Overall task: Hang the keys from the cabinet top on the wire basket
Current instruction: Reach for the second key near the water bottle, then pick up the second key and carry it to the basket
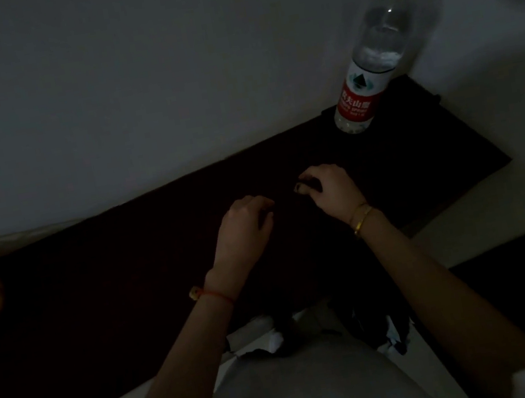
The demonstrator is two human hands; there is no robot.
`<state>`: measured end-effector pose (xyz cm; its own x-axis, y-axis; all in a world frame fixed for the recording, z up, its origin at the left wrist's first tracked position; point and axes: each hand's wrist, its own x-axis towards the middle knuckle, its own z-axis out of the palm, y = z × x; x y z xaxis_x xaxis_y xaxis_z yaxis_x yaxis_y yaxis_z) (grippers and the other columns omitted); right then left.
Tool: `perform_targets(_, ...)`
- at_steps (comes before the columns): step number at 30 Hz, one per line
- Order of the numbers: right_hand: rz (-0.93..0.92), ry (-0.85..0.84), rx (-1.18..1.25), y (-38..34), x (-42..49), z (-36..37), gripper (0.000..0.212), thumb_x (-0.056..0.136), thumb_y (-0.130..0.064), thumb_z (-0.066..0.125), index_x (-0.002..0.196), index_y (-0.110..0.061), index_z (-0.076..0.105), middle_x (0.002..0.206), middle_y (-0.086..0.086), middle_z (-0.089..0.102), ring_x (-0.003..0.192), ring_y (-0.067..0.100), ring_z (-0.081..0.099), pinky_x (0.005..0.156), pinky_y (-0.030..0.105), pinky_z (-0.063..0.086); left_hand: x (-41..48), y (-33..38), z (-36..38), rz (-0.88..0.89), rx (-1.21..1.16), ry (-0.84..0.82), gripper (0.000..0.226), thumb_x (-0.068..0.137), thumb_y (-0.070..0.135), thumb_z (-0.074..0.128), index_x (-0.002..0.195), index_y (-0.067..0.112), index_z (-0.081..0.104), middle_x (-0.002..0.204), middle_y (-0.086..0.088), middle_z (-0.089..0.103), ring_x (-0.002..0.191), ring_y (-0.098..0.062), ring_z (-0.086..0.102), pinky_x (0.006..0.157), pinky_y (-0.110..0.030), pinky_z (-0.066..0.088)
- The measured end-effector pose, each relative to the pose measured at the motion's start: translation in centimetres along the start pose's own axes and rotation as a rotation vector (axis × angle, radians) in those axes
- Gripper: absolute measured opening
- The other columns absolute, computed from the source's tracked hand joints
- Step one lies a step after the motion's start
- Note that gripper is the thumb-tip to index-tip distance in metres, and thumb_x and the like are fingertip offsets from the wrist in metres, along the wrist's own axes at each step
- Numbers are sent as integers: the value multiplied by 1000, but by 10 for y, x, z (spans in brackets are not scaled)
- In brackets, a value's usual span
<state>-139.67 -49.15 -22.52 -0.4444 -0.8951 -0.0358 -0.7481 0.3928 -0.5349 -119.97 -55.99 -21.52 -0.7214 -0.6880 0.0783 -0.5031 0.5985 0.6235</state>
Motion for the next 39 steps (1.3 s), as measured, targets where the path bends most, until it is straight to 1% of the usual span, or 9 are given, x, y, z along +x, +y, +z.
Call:
perform_targets(6,-67,-95,-89,6,25,13,26,89,-7,57,114,-10,65,116,13,62,110,28,55,89,30,46,4,-6,7,-58,15,9,24,88,17,58,111,16,67,107,-3,67,102,-19,60,90,-35,49)
perform_targets(10,-104,-142,-134,13,35,16,20,89,-9,57,107,-9,66,114,12,62,108,26,53,86,30,45,8,-3,11,-81,17,18,25,89,18,58,112,16,66,109,-2,66,103,-17,60,89,-32,50)
perform_targets(18,-78,-146,-50,21,48,12,5,85,-17,66,89,-16,62,92,4,63,87,19,60,70,28,46,15,-2,20,-132,-27,8,26,90,19,59,115,18,65,112,-1,65,100,-12,60,88,-29,52)
perform_targets(24,-61,-93,188,14,52,-2,8,81,-14,71,82,-13,64,85,7,69,78,17,64,69,24,49,26,3,31,-225,-185,-36,28,87,27,65,115,20,65,108,1,71,79,4,58,71,-3,43)
perform_targets(27,-58,-98,320,7,50,-9,9,80,-14,73,80,-10,65,82,8,71,67,12,64,63,17,51,30,9,37,-270,-266,-60,32,87,29,66,118,19,65,111,2,71,84,3,59,68,7,38)
perform_targets(29,-51,-108,403,2,47,-15,10,80,-12,73,81,-7,65,81,11,72,60,11,64,60,14,51,29,11,39,-285,-293,-45,31,88,27,66,117,19,65,111,2,70,89,-1,60,69,7,38)
perform_targets(33,-20,-131,532,-5,42,-21,9,82,-10,71,84,-3,65,84,18,72,59,17,65,66,28,55,24,13,41,-318,-301,71,22,87,22,65,109,20,65,101,7,66,85,-1,61,66,-1,43)
perform_targets(36,-18,-132,564,-7,38,-23,11,82,-10,71,85,-1,65,81,19,72,59,16,65,62,24,56,19,13,39,-374,-334,191,22,84,20,69,104,18,60,85,11,60,74,0,57,60,-2,44)
perform_targets(39,-12,-152,601,-9,32,-24,10,82,-9,71,86,-1,65,81,16,71,63,17,66,61,25,56,14,14,37,-377,-327,205,20,85,22,68,103,22,61,82,12,60,71,0,57,58,-6,46)
